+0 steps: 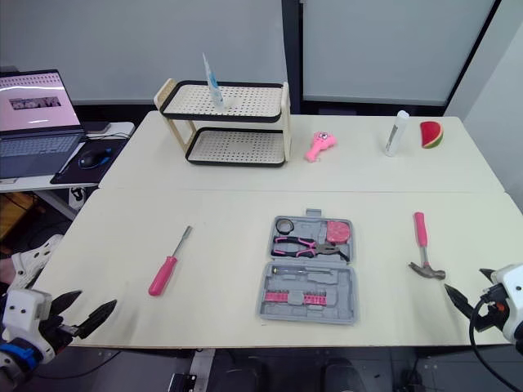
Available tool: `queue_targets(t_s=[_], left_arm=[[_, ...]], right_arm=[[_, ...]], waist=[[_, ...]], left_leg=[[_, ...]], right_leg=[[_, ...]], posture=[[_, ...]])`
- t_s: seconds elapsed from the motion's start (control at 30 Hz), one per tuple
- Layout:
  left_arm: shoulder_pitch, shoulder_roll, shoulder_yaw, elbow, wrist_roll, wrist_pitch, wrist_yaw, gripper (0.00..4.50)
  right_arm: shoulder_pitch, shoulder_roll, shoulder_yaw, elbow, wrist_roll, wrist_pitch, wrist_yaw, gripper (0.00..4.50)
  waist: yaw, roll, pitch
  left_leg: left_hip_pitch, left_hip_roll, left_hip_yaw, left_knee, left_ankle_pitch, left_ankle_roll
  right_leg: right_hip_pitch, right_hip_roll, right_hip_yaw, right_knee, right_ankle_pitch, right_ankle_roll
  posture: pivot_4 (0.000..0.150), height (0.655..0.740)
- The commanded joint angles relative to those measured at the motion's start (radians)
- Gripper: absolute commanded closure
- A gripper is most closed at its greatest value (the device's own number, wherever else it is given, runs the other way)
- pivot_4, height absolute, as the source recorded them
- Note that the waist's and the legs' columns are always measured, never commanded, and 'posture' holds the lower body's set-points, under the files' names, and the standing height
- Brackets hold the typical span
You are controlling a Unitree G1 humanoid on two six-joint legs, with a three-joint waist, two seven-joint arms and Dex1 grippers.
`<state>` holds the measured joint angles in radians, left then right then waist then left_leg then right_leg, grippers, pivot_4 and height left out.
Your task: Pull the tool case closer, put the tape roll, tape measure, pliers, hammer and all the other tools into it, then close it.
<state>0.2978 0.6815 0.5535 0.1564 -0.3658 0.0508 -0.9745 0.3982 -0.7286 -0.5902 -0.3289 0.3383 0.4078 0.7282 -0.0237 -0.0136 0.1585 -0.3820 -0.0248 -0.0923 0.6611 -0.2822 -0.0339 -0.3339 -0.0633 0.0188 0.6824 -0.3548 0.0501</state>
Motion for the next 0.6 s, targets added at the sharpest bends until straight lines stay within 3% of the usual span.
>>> queue_targets(t_s=[0.03, 0.23, 0.4, 0.57, 0.6], left_arm=[[-0.027, 0.039, -0.084, -0.149, -0.029, -0.018, -0.087, 0.02], [-0.198, 0.097, -0.333, -0.41, -0.076, 0.121, -0.181, 0.02], [-0.383, 0.126, -0.461, -0.476, -0.126, 0.256, -0.217, 0.02], [-0.504, 0.123, -0.544, -0.509, -0.145, 0.321, -0.247, 0.0], [-0.518, 0.119, -0.555, -0.513, -0.148, 0.327, -0.25, 0.0]], right_arm=[[-0.052, -0.03, 0.027, -0.07, 0.018, 0.077, -0.028, 0.0], [-0.198, -0.054, 0.142, -0.095, -0.009, 0.273, -0.118, 0.0], [-0.27, -0.059, 0.203, -0.032, -0.019, 0.361, -0.144, 0.0], [-0.379, -0.043, 0.25, 0.095, -0.048, 0.407, -0.202, 1.21], [-0.4, -0.042, 0.265, 0.126, -0.061, 0.404, -0.211, 1.21]], waist=[[0.001, 0.0, 0.0], [0.001, 0.001, 0.0], [-0.003, 0.002, 0.001], [-0.009, 0.002, 0.001], [-0.01, 0.002, 0.001]], left_leg=[[0.0, 0.0, 0.0, 0.0, 0.0, 0.0], [-0.001, 0.0, -0.001, 0.0, 0.0, 0.0], [-0.002, 0.0, 0.0, 0.0, 0.0, 0.0], [-0.002, 0.0, 0.003, 0.0, 0.0, 0.0], [-0.001, 0.001, 0.003, 0.0, 0.0, 0.0]], right_leg=[[0.0, 0.0, 0.0, 0.0, 0.0, 0.0], [0.0, 0.001, -0.001, -0.001, 0.0, 0.0], [0.0, 0.006, -0.001, -0.001, 0.0, 0.0], [-0.001, 0.007, -0.001, -0.001, 0.0, 0.0], [-0.001, 0.007, -0.001, -0.001, 0.0, 0.0]], posture=[[0.15, 0.729], [0.15, 0.729], [0.15, 0.729], [0.15, 0.729], [0.15, 0.729]])
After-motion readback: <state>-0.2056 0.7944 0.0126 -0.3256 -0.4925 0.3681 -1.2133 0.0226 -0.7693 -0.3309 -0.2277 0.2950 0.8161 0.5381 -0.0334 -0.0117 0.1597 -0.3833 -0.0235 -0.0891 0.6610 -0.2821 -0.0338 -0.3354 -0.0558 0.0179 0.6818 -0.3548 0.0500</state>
